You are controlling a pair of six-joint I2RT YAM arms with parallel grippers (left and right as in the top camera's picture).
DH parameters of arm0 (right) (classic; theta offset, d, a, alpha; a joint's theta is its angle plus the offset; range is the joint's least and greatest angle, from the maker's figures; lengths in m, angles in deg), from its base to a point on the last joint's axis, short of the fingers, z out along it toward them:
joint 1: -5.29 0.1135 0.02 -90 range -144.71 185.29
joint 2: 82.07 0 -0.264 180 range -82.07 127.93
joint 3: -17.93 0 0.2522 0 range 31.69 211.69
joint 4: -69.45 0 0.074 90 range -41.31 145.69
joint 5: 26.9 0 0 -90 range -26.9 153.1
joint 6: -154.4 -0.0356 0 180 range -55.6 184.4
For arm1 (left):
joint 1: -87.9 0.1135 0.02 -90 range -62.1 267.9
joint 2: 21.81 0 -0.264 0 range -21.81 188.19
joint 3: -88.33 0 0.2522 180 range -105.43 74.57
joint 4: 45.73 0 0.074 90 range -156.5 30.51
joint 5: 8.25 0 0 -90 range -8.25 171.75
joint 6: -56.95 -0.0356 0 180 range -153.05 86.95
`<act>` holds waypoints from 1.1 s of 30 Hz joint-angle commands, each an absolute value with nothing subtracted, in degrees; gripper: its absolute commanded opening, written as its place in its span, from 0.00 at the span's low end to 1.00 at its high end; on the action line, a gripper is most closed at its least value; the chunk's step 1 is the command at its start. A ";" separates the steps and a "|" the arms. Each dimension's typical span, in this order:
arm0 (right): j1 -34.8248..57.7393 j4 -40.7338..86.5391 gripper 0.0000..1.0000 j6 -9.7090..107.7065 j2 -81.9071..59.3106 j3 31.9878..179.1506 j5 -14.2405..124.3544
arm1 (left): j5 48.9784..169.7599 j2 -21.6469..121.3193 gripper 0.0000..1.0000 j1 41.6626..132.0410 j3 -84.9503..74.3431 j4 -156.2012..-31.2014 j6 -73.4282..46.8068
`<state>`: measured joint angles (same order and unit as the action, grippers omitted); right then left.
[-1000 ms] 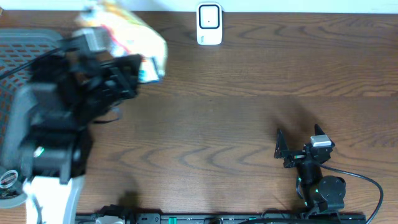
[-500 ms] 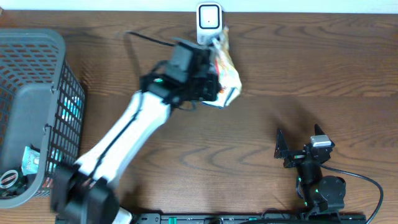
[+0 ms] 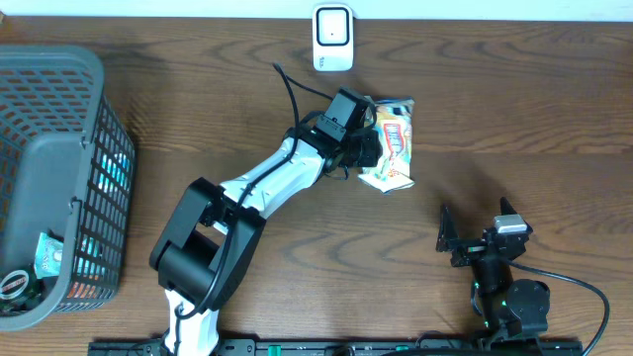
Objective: Scan the item barcode
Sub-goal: 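Lift the snack bag out and carry it toward the white scanner, then release the snack bag on the table and return left gripper to basket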
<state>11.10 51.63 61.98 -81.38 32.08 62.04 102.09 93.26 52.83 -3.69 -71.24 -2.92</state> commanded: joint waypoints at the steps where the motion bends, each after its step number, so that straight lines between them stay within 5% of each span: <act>1: 11.51 51.37 0.99 61.24 -81.73 32.01 62.11 | 101.15 93.43 0.45 52.83 -4.76 -70.92 -1.02; 13: 11.51 51.37 0.99 61.24 -81.73 32.01 62.08 | 101.17 73.30 0.59 58.97 -4.80 -73.19 -1.06; 25: 11.51 51.37 0.99 61.24 -81.73 32.01 62.11 | 100.98 40.03 0.65 75.85 -4.80 -91.77 -2.96; 33: 11.51 51.37 0.99 61.24 -81.73 32.01 62.08 | 78.53 23.75 0.66 88.96 -4.80 -103.39 -4.45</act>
<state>11.10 51.66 61.98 -81.38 32.08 62.04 90.18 26.74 85.84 -4.23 -101.34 -3.27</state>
